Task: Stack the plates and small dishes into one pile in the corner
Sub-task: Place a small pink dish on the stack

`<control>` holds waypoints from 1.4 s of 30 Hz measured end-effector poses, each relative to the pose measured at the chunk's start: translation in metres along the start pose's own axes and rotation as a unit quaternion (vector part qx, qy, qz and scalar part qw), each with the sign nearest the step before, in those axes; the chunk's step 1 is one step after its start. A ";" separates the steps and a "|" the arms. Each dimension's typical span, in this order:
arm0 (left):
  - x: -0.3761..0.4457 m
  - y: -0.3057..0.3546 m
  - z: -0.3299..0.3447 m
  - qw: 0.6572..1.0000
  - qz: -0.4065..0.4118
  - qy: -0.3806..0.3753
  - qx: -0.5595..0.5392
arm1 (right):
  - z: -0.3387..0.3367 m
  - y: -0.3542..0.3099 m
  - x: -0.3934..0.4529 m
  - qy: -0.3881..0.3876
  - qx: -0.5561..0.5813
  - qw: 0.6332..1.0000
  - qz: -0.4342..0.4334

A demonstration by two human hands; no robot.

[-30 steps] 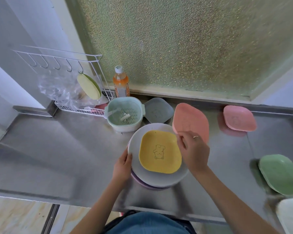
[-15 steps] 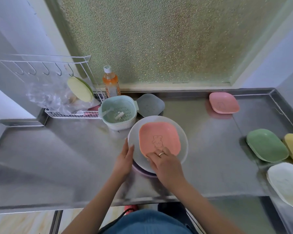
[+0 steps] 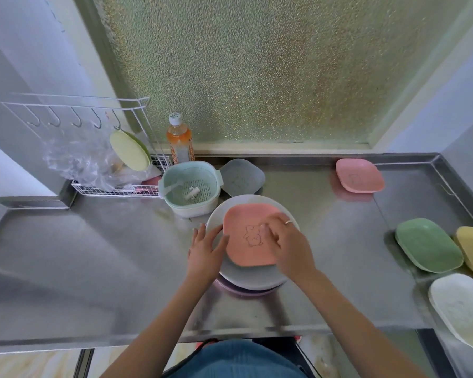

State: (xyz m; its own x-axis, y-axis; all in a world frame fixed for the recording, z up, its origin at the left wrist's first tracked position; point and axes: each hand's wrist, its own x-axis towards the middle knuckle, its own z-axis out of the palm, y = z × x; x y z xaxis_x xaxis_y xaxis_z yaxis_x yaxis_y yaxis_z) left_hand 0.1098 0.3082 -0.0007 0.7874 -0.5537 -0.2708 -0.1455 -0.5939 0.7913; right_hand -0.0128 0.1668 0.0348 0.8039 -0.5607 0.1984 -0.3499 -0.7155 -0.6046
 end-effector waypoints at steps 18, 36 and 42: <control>0.004 0.006 0.011 0.986 -0.103 0.030 -0.131 | 0.045 0.094 0.179 -0.327 -0.044 0.937 0.118; 0.002 0.004 0.011 0.981 -0.088 0.016 -0.170 | 0.016 0.066 0.160 0.029 -0.010 1.000 0.006; 0.009 -0.002 0.012 0.977 -0.091 0.012 -0.192 | -0.016 -0.001 0.071 0.114 0.011 0.991 -0.062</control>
State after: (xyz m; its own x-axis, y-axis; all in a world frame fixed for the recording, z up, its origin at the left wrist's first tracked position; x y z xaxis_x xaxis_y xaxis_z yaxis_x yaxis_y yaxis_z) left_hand 0.1101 0.2973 -0.0115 0.7942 -0.4421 -0.4168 0.2307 -0.4153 0.8800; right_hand 0.0365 0.1207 0.0619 0.7096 -0.5501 0.4403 -0.2421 -0.7772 -0.5808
